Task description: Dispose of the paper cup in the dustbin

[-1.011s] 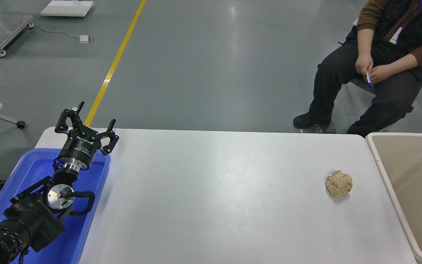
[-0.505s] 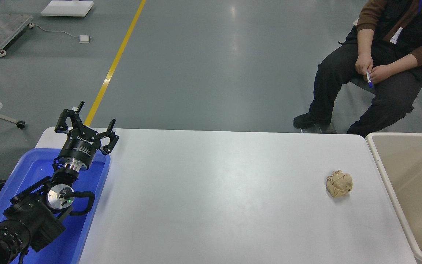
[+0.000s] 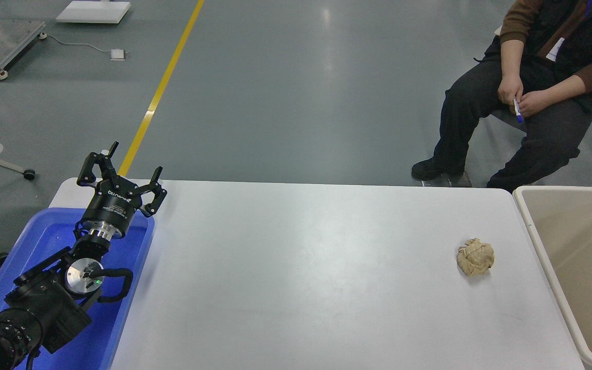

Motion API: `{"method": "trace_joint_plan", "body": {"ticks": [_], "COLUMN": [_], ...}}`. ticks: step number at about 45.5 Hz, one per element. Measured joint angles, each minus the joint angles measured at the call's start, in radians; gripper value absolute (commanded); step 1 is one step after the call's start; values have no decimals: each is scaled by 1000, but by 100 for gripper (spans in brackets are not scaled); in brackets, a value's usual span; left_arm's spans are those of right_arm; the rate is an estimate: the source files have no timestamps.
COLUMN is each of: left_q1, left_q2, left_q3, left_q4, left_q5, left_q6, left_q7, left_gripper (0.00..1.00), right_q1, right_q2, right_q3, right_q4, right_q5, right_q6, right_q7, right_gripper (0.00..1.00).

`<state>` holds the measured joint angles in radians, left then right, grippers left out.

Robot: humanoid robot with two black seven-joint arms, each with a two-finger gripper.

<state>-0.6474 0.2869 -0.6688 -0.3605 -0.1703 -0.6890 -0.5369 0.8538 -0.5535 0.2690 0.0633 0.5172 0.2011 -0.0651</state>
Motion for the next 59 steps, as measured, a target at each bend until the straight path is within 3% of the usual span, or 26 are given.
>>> {"method": "trace_joint_plan", "body": {"ticks": [15, 33, 41, 59], "left_q1": [0, 0, 0, 0], "left_q2": [0, 0, 0, 0], "left_q3": [0, 0, 0, 0], "left_q4": [0, 0, 0, 0], "left_q5": [0, 0, 0, 0], "left_q6": [0, 0, 0, 0], "left_q7": [0, 0, 0, 0], "left_gripper": [100, 100, 100, 100], "right_q1": [114, 138, 131, 95], "right_q2": [-112, -118, -83, 77], "right_q3": [14, 32, 34, 37], "right_q4": [282, 574, 709, 780], "right_q5": [-45, -59, -82, -108], "right_q6": [40, 63, 68, 21], "right_q7": [5, 71, 130, 227], "right_gripper": [100, 99, 99, 99]}}
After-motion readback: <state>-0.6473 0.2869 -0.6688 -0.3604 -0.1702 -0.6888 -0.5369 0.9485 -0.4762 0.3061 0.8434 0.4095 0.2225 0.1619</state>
